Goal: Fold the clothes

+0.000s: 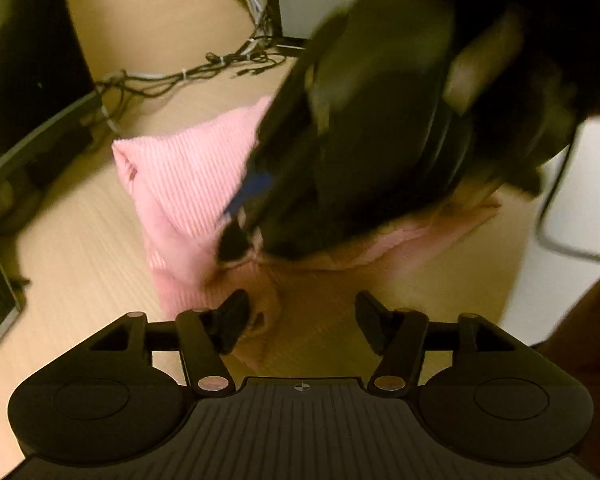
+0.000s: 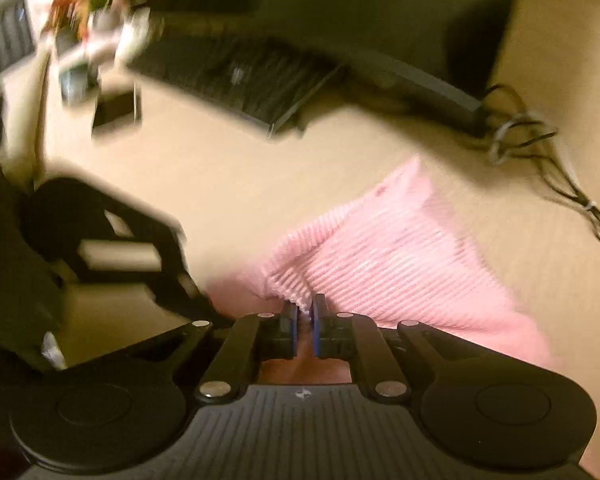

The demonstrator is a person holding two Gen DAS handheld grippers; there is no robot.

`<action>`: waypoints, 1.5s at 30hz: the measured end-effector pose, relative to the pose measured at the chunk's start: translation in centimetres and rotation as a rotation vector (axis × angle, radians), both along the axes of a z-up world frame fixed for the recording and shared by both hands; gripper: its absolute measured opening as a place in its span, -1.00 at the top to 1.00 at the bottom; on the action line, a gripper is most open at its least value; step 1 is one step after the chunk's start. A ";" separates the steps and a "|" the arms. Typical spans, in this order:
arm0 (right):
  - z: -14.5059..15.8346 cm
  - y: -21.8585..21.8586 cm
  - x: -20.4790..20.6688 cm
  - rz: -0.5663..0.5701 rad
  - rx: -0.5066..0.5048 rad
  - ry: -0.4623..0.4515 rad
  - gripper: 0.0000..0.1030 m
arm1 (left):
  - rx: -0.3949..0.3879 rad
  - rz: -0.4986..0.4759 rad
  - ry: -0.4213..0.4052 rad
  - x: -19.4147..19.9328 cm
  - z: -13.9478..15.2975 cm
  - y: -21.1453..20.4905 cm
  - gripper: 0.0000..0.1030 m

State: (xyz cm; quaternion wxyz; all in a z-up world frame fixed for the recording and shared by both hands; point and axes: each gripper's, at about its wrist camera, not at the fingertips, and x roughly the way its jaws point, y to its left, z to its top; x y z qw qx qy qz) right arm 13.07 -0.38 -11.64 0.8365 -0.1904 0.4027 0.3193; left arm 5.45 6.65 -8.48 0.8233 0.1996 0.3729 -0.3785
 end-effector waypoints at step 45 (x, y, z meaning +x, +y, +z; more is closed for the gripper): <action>0.5 -18.2 -10.6 -0.584 0.131 -0.016 0.10 | -0.258 0.562 0.291 4.2 -1.5 6.9 0.68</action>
